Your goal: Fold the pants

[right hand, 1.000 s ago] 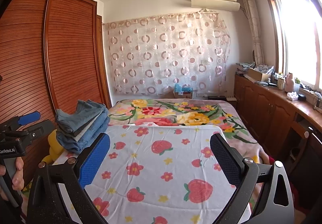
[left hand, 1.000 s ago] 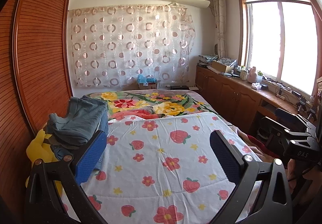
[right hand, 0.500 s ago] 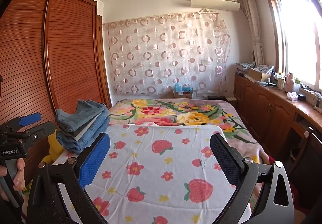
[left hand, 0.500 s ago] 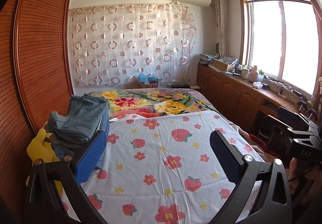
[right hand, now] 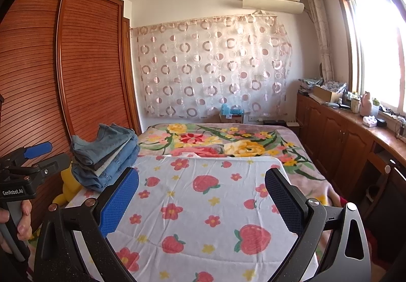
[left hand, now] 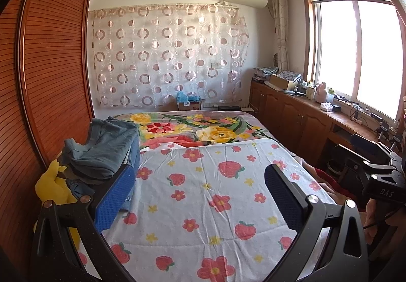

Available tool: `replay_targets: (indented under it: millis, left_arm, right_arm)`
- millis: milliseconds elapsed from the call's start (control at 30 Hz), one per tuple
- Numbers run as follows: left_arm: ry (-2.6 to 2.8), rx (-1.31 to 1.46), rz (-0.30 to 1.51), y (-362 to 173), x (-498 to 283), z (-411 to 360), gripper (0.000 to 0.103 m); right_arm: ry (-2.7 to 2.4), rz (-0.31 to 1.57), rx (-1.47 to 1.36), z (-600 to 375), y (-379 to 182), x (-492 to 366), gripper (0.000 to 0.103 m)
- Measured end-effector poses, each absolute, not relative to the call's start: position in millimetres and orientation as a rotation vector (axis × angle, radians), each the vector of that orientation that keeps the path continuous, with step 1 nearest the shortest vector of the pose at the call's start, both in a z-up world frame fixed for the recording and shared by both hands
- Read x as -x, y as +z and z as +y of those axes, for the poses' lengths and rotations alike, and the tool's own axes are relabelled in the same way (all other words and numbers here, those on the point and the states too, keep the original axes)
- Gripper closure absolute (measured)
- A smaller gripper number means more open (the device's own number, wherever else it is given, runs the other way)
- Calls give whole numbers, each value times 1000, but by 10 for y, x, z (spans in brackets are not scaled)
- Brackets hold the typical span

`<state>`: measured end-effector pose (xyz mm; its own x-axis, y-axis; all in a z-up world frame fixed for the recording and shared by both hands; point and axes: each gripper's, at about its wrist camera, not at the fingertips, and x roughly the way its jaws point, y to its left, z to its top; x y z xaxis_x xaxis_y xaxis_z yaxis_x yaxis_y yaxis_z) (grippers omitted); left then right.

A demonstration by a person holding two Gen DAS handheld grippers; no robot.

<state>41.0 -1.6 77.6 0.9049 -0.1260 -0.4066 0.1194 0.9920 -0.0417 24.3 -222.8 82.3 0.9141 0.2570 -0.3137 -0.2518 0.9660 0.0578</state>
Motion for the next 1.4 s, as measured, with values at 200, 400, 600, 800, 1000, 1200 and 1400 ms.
replay_targets:
  millis: [200, 400, 600, 800, 1000, 1200, 1400]
  left_arm:
    - [-127, 17, 421, 783, -411, -15, 1]
    - [-127, 17, 422, 789, -415, -26, 1]
    - [-128, 16, 423, 789, -415, -24, 1]
    - [-127, 15, 422, 790, -415, -22, 1]
    - [-128, 16, 422, 792, -415, -27, 1]
    - [-127, 16, 422, 794, -415, -29, 1]
    - [-127, 15, 422, 794, -415, -30, 1]
  right_arm:
    - [265, 326, -14, -2228, 819, -244, 3]
    - [268, 327, -15, -2226, 815, -244, 3]
    - [267, 327, -15, -2222, 816, -244, 3]
    - [266, 328, -14, -2233, 819, -243, 3]
    - [266, 329, -16, -2241, 825, -245, 3]
    - [266, 329, -16, -2235, 824, -240, 3]
    - [265, 329, -15, -2237, 821, -238, 3]
